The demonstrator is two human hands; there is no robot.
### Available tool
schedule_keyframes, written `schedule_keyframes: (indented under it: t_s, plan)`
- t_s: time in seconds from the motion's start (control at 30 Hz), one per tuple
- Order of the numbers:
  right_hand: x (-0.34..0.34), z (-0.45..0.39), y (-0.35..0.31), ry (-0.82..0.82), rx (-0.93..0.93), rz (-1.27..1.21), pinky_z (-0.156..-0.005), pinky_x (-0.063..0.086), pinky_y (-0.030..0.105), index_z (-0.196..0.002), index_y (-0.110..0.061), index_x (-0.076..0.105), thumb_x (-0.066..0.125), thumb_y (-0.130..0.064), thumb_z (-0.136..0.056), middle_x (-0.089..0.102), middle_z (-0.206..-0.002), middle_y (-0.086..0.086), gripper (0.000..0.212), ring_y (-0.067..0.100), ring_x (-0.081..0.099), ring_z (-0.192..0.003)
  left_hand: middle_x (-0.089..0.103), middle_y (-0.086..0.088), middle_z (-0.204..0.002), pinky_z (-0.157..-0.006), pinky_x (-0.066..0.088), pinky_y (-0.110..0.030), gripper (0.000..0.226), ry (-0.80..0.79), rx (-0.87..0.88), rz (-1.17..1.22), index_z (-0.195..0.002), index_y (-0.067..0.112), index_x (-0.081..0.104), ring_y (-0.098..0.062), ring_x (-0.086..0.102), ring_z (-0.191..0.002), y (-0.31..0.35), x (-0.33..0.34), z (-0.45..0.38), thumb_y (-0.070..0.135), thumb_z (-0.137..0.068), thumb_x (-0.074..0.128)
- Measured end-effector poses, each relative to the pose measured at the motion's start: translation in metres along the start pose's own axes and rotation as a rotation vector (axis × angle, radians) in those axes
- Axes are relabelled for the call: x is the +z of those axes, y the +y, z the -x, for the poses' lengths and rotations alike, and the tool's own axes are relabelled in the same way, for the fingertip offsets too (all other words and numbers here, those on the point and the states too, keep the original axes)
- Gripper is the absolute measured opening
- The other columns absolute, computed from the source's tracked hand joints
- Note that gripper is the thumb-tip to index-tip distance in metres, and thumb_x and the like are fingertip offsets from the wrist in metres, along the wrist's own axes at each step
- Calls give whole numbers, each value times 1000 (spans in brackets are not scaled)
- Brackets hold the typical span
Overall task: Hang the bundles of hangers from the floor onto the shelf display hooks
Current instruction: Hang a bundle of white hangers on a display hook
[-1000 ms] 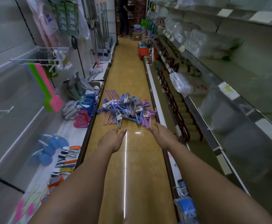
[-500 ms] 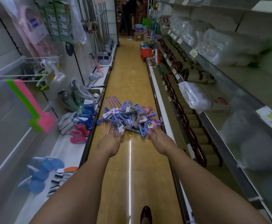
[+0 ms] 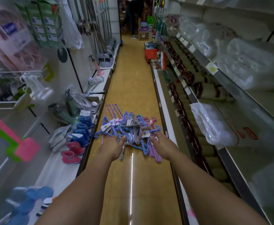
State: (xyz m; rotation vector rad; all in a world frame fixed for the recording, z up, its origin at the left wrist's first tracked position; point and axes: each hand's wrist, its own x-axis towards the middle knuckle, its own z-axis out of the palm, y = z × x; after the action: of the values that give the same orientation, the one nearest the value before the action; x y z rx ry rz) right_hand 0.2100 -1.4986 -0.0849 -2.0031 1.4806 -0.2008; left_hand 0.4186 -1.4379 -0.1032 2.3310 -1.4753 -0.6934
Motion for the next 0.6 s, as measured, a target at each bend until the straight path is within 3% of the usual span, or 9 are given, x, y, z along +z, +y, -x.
schedule_keyframes:
  t_s: [0.2, 0.3, 0.47, 0.6]
  plan:
    - [-11, -83, -12, -8, 3, 27, -103, 36, 39, -147, -17, 28, 29, -49, -101, 35, -151, 5, 57, 24, 38, -135, 51, -8, -138, -100, 41, -44, 65, -24, 28, -4, -140, 18, 42, -26, 48, -125, 3, -10, -87, 60, -95, 20]
    - [-9, -135, -18, -3, 24, 22, -107, 35, 40, -150, -19, 24, 29, -52, -99, 33, -153, 5, 60, 24, 36, -137, 56, -8, -131, -97, 43, -44, 64, -23, 15, -8, -133, 17, 48, -26, 52, -118, -2, -17, -141, 61, -95, 21]
    - [-10, -226, -44, -5, 69, 19, -105, 37, 40, -149, -18, 27, 30, -55, -98, 36, -151, 5, 62, 24, 38, -135, 46, -8, -143, -104, 38, -42, 65, -46, 6, -1, -141, 16, 39, -27, 43, -131, -14, -39, -234, 59, -96, 23]
    - [-5, -292, -59, -22, 113, 23, -109, 33, 40, -150, -19, 24, 28, -53, -99, 32, -154, 4, 62, 23, 34, -139, 52, -9, -137, -100, 42, -41, 64, -81, -7, 4, -139, 17, 42, -27, 49, -124, -32, -50, -301, 60, -96, 23]
